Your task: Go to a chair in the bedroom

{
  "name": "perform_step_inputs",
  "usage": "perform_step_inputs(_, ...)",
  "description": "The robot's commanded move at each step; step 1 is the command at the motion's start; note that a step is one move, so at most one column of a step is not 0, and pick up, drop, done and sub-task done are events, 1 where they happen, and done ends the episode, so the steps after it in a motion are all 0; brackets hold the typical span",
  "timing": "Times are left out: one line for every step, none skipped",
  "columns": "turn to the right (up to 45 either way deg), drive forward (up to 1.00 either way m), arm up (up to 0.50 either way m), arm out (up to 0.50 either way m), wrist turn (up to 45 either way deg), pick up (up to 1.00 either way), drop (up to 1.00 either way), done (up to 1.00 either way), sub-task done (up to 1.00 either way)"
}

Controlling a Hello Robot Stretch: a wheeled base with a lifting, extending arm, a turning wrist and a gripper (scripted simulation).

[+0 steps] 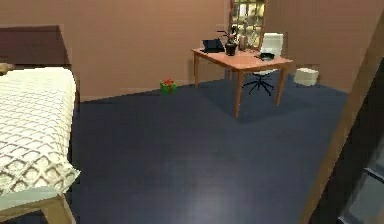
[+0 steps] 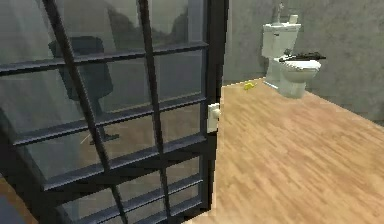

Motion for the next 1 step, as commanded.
perform_step_inputs(0.0,1.00,0.00,0.00,0.0,0.00,0.00,0.00,0.00)
